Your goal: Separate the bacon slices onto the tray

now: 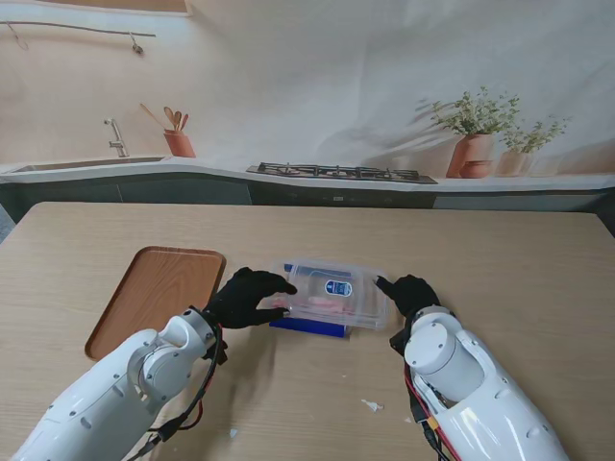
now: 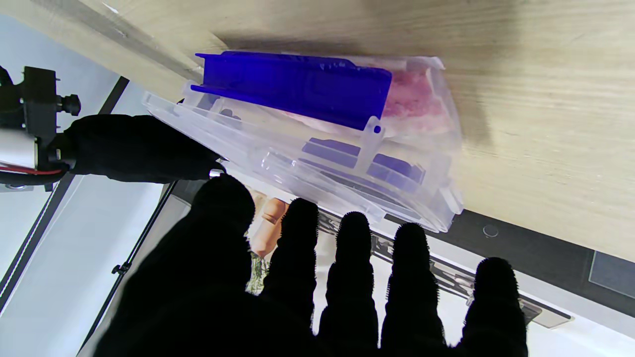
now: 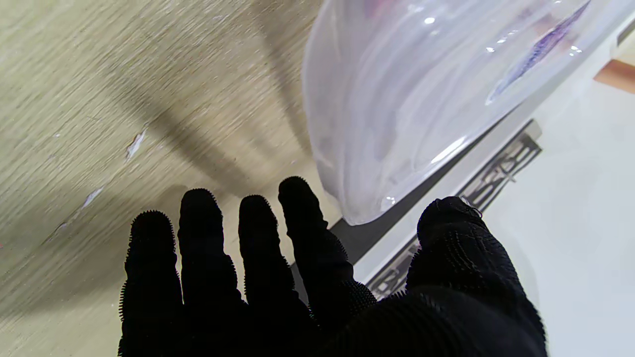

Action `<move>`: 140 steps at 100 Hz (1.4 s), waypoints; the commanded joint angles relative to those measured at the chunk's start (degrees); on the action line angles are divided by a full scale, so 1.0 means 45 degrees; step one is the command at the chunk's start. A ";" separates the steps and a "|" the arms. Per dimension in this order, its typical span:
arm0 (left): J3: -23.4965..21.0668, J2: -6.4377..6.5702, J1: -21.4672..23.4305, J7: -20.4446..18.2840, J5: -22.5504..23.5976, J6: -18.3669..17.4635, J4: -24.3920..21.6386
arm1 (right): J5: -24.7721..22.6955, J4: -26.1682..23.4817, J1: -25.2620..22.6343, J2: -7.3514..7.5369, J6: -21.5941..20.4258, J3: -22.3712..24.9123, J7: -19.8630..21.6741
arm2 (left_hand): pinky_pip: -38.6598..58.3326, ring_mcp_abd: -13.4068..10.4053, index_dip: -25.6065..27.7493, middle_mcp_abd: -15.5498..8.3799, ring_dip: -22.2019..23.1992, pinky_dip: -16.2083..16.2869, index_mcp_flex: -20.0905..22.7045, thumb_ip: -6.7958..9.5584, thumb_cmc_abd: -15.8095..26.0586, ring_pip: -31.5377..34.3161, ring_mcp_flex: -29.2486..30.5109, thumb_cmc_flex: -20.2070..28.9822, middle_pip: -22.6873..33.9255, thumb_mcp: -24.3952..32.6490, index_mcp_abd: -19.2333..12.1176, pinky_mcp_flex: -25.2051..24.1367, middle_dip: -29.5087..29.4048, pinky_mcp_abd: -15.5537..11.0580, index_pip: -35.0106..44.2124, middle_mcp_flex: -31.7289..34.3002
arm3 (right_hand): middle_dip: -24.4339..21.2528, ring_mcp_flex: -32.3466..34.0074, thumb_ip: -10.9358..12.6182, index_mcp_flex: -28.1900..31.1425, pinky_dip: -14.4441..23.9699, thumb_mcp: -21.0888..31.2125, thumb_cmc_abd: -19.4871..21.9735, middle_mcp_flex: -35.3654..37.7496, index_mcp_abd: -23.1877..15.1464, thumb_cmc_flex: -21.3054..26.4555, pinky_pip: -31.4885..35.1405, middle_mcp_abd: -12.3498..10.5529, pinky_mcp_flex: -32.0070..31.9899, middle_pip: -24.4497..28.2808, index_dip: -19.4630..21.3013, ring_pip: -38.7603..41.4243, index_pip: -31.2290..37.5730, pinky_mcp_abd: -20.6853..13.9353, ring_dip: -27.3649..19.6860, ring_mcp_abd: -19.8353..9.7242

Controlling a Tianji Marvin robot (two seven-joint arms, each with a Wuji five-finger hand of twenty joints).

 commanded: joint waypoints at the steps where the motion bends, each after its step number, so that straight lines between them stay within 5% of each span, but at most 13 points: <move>1: 0.0089 0.0012 0.0062 -0.0303 -0.0028 0.0092 0.0047 | 0.0002 -0.0230 -0.0081 -0.0158 0.0124 -0.0017 0.0279 | -0.0596 -0.0305 0.0086 -0.0529 -0.0153 -0.0104 0.0565 0.0365 0.0272 -0.0202 0.0098 -0.0007 -0.0146 0.0063 0.0127 -0.0086 -0.0111 -0.0039 0.0541 0.0004 | 0.0101 0.0295 0.0620 0.0145 0.0367 -0.0053 -0.0385 0.0224 0.0274 0.0206 0.0387 0.0271 0.0153 0.0233 0.0139 0.0229 0.0079 0.0155 0.0196 0.0380; 25: 0.0118 0.0015 0.0056 -0.0365 -0.0071 0.0129 0.0030 | 0.0733 -0.0296 0.0119 -0.0190 0.0788 -0.0167 0.0745 | -0.0586 -0.0304 0.0090 -0.0567 -0.0174 -0.0156 0.0605 0.0370 0.0301 -0.0213 0.0124 0.0021 -0.0169 -0.0006 0.0108 -0.0102 -0.0127 -0.0027 0.0529 0.0040 | 0.0295 0.0371 0.0757 -0.0117 0.0530 0.0563 -0.1433 0.0074 0.0131 0.1198 0.0545 0.0194 0.0339 0.0661 0.0217 0.0702 0.0174 0.0052 0.0441 0.0197; 26: 0.0120 0.0016 0.0056 -0.0368 -0.0073 0.0130 0.0030 | 0.0769 -0.0292 0.0132 -0.0194 0.0815 -0.0178 0.0760 | -0.0586 -0.0302 0.0090 -0.0571 -0.0174 -0.0158 0.0604 0.0370 0.0305 -0.0211 0.0132 0.0019 -0.0170 -0.0010 0.0111 -0.0103 -0.0128 -0.0030 0.0529 0.0042 | 0.0280 0.0370 0.0645 -0.0153 0.0638 0.1914 -0.1811 0.0060 0.0133 0.0545 0.0527 0.0192 0.0356 0.0745 0.0247 0.0746 0.0247 0.0046 0.0484 0.0200; 27: 0.0123 0.0016 0.0055 -0.0373 -0.0074 0.0131 0.0029 | 0.0806 -0.0290 0.0144 -0.0197 0.0844 -0.0188 0.0777 | -0.0586 -0.0307 0.0090 -0.0575 -0.0174 -0.0160 0.0604 0.0370 0.0309 -0.0210 0.0135 0.0020 -0.0172 -0.0012 0.0114 -0.0103 -0.0129 -0.0036 0.0528 0.0043 | 0.0317 0.0387 0.0274 -0.0175 0.0694 0.4682 -0.2502 0.0044 0.0111 -0.0739 0.0491 0.0178 0.0412 0.0823 0.0250 0.0823 0.0257 0.0045 0.0521 0.0175; 30: 0.0129 0.0017 0.0052 -0.0386 -0.0082 0.0133 0.0028 | 0.0939 -0.0291 0.0175 -0.0209 0.0927 -0.0208 0.0824 | -0.0583 -0.0309 0.0092 -0.0580 -0.0176 -0.0165 0.0610 0.0370 0.0305 -0.0211 0.0140 0.0022 -0.0173 -0.0022 0.0113 -0.0102 -0.0130 -0.0037 0.0529 0.0056 | 0.0363 0.0400 0.0148 -0.0208 0.0742 0.5709 -0.2803 0.0013 0.0104 -0.1154 0.0525 0.0160 0.0441 0.0938 0.0282 0.0933 0.0297 0.0042 0.0575 0.0148; 56: 0.0137 0.0027 0.0053 -0.0438 -0.0087 0.0137 0.0010 | 0.1640 -0.0508 0.0161 -0.0278 0.1014 -0.0109 0.0919 | -0.0586 -0.0331 0.0094 -0.0630 -0.0200 -0.0209 0.0670 0.0376 0.0328 -0.0237 0.0173 0.0053 -0.0197 -0.0074 0.0096 -0.0135 -0.0145 -0.0045 0.0525 0.0118 | 0.1586 0.1009 -0.0015 -0.0442 0.1482 0.8169 -0.4115 0.0272 -0.0247 -0.0980 0.1432 -0.0135 0.1002 0.2407 0.0867 0.2887 0.1158 0.0069 0.1508 -0.0042; 68: 0.0149 0.0026 0.0049 -0.0459 -0.0111 0.0151 0.0011 | 0.2056 -0.0678 0.0101 -0.0326 0.1088 0.0016 0.0932 | -0.0581 -0.0332 0.0089 -0.0660 -0.0211 -0.0223 0.0672 0.0380 0.0338 -0.0247 0.0185 0.0079 -0.0208 -0.0081 0.0110 -0.0130 -0.0151 -0.0034 0.0509 0.0146 | 0.2354 0.1372 -0.0132 -0.0567 0.1557 0.8908 -0.4580 0.0382 -0.0369 -0.1106 0.3248 -0.0323 0.0710 0.2848 0.1133 0.3651 0.1671 -0.0155 0.1896 -0.0238; 81: 0.0172 0.0031 0.0041 -0.0486 -0.0121 0.0131 0.0018 | 0.3539 -0.0808 -0.0007 -0.0720 0.1305 0.0378 0.0210 | -0.0582 -0.0343 0.0092 -0.0668 -0.0227 -0.0239 0.0715 0.0380 0.0347 -0.0259 0.0197 0.0073 -0.0223 -0.0104 0.0120 -0.0141 -0.0159 -0.0042 0.0515 0.0165 | 0.2571 0.1435 -0.0232 -0.0596 -0.0829 0.9212 -0.4797 0.0444 -0.0429 -0.1044 0.7076 -0.0372 -0.0545 0.2847 0.1171 0.3688 0.1958 -0.0476 0.1929 -0.0241; 109: 0.0185 0.0026 0.0030 -0.0497 -0.0158 0.0129 0.0034 | 0.4230 -0.0884 -0.0015 -0.0836 0.1606 0.0576 0.0150 | -0.0586 -0.0344 0.0088 -0.0675 -0.0241 -0.0277 0.0735 0.0384 0.0355 -0.0262 0.0199 0.0097 -0.0229 -0.0122 0.0125 -0.0143 -0.0160 -0.0050 0.0498 0.0186 | 0.3666 0.2923 -0.0596 -0.0668 -0.1799 1.0363 -0.5811 0.1343 -0.0977 -0.0237 0.8951 -0.0820 0.0499 0.4034 0.2199 0.4917 0.3996 -0.0301 0.2475 -0.0692; 117: 0.0190 0.0028 0.0024 -0.0506 -0.0164 0.0103 0.0045 | 0.4124 -0.0842 0.0020 -0.0838 0.1647 0.0534 0.0145 | -0.0585 -0.0366 0.0087 -0.0702 -0.0244 -0.0285 0.0722 0.0383 0.0352 -0.0260 0.0211 0.0087 -0.0238 -0.0133 0.0119 -0.0134 -0.0162 -0.0037 0.0490 0.0165 | 0.4473 0.3767 -0.1648 -0.1149 -0.2055 1.0179 -0.6226 0.2087 -0.1381 0.0872 0.9641 -0.1042 0.1126 0.4383 0.1275 0.5632 0.6414 -0.0145 0.2925 -0.0844; 126: 0.0166 0.0025 0.0030 -0.0499 -0.0178 0.0078 0.0036 | 0.4092 -0.0821 0.0038 -0.0879 0.1647 0.0515 0.0003 | -0.0591 -0.0356 0.0087 -0.0683 -0.0251 -0.0299 0.0714 0.0384 0.0362 -0.0271 0.0197 0.0082 -0.0236 -0.0142 0.0116 -0.0142 -0.0163 -0.0050 0.0488 0.0184 | 0.4517 0.4938 -0.1751 -0.0964 -0.1984 1.0218 -0.6432 0.3310 -0.1847 0.1877 1.0202 -0.1145 0.2031 0.4660 0.0460 0.6139 0.8143 0.0086 0.3117 -0.0951; 140: 0.0040 0.0013 0.0090 -0.0390 -0.0150 -0.0039 -0.0033 | 0.4089 -0.0771 0.0057 -0.0924 0.1481 0.0510 -0.0189 | -0.0592 -0.0412 0.0092 -0.0690 -0.0266 -0.0314 0.0677 0.0380 0.0402 -0.0311 0.0085 0.0050 -0.0252 -0.0173 0.0081 -0.0144 -0.0166 -0.0060 0.0489 0.0123 | 0.4373 0.6086 -0.1754 0.0178 -0.1969 1.0755 -0.6602 0.4670 -0.2577 0.2553 1.0555 -0.1245 0.3058 0.4353 -0.0041 0.6042 0.8325 0.0331 0.2966 -0.0954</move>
